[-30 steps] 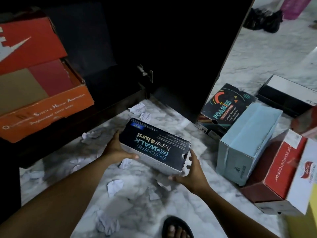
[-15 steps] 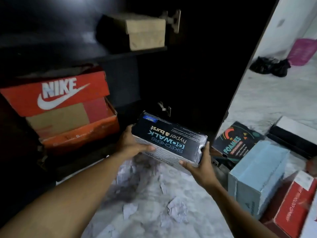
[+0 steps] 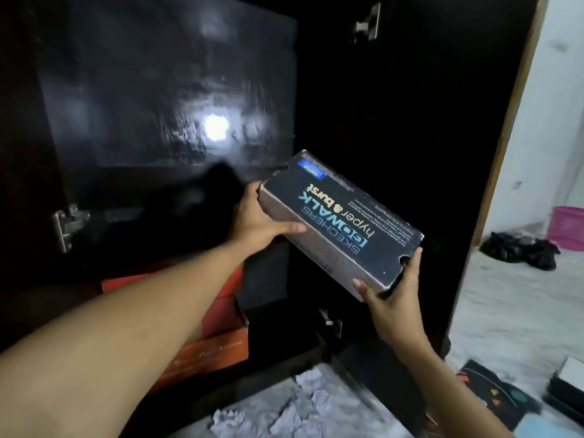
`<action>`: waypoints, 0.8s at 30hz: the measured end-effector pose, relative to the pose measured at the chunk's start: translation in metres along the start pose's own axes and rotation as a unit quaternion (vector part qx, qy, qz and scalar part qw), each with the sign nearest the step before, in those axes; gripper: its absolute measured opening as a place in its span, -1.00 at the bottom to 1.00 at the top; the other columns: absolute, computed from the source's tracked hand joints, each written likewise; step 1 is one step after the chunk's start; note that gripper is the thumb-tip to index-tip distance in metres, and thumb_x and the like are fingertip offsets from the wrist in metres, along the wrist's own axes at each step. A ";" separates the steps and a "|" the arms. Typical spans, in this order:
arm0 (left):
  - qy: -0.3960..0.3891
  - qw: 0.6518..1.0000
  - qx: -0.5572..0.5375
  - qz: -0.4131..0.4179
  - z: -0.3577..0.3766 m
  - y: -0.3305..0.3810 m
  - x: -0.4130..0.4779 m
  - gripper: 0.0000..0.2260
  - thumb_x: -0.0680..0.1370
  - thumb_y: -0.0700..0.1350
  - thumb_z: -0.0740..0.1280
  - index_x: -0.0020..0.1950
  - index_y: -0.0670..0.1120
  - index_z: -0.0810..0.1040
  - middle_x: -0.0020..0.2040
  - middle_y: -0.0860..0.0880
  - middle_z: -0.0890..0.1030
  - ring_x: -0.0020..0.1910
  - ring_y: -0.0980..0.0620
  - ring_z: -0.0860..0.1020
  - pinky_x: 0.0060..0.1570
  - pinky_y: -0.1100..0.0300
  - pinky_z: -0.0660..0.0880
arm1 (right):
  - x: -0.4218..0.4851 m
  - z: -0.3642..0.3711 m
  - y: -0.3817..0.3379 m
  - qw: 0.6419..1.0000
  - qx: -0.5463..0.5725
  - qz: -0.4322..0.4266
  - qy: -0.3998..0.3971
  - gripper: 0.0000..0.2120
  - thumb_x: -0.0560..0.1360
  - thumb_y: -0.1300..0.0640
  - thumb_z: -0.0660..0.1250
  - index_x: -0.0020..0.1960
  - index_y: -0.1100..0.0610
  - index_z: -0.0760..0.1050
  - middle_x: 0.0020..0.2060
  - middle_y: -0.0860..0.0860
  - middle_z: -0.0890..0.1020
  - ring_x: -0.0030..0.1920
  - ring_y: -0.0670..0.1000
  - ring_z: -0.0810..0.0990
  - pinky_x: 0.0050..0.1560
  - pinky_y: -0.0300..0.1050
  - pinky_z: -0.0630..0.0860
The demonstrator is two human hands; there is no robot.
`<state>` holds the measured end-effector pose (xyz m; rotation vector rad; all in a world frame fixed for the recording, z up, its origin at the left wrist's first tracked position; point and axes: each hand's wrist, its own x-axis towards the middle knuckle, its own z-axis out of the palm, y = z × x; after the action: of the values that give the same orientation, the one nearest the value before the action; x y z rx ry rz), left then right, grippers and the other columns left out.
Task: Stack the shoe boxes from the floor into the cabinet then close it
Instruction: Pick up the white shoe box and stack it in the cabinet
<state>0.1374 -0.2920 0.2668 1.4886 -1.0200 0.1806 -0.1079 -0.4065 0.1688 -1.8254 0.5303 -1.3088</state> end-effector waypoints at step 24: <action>-0.069 0.996 0.063 0.005 0.078 -0.048 0.122 -0.17 0.44 0.01 0.55 0.60 0.11 0.17 0.46 0.01 0.45 0.39 0.02 0.46 0.39 0.04 0.43 | 0.185 0.104 0.001 0.989 -0.118 -0.080 -0.030 -0.42 0.63 0.02 0.25 0.59 -0.05 0.12 0.41 -0.02 0.23 0.21 -0.11 0.39 0.28 -0.06 0.44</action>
<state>0.2078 -0.4245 0.2927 1.6285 -1.1440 0.1526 0.0573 -0.5027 0.2613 -2.1326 0.5346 -1.3374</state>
